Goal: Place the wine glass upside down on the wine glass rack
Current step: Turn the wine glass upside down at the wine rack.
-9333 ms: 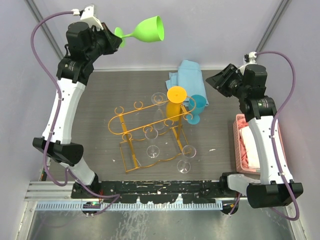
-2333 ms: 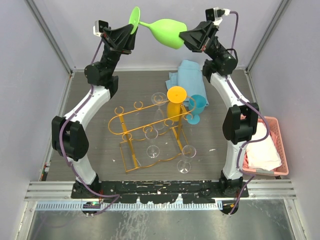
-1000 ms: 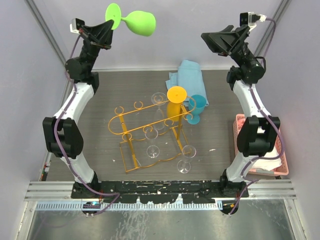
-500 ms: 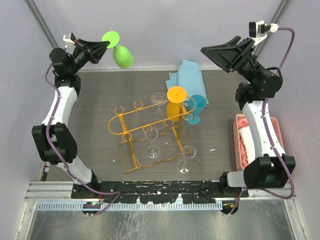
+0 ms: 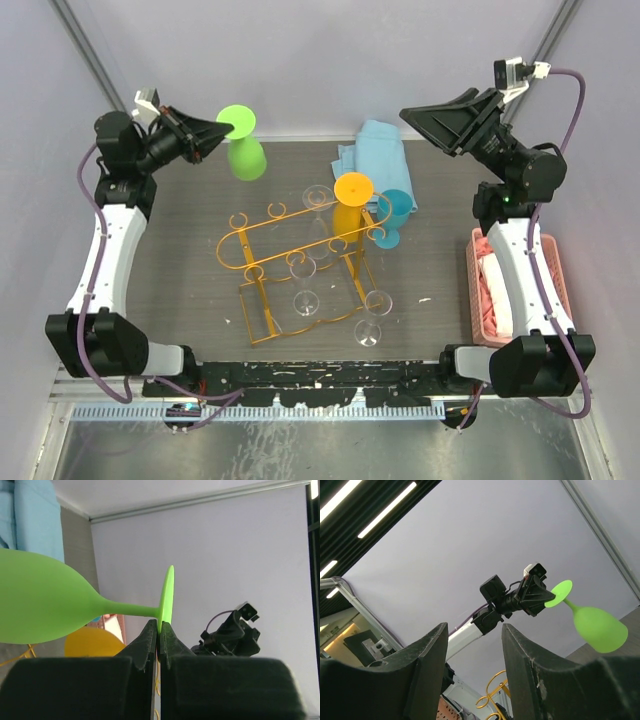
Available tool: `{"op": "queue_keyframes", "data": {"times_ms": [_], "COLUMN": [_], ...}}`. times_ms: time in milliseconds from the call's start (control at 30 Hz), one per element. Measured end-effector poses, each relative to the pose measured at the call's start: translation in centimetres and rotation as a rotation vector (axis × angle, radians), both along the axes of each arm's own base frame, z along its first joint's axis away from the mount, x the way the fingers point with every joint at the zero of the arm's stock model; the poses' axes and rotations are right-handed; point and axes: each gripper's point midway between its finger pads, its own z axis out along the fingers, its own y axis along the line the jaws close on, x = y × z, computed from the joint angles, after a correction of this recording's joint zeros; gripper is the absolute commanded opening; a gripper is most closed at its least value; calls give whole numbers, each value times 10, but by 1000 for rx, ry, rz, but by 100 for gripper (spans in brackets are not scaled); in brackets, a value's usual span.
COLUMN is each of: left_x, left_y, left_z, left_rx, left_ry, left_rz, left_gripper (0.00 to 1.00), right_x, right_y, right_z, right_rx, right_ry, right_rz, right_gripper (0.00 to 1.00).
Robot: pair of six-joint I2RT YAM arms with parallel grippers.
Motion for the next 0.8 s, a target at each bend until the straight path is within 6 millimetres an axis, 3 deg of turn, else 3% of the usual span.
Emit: {"op": "queue_keyframes", "data": {"times_ms": [133, 400, 800], "left_x": [-15, -24, -59], "left_y": [-9, -15, -39], "left_z": [-20, -44, -38], "left_rx": [16, 19, 20], "left_ry": [48, 118, 91], "left_rz": [-25, -41, -115], "left_gripper": [0, 0, 0], "right_x": [2, 2, 0], "right_y": [0, 0, 0], "right_z": [-4, -5, -3], "right_rx": [4, 10, 14], "right_ry": [19, 34, 45], "right_rz": [-3, -2, -8], "right_gripper": [53, 53, 53]}}
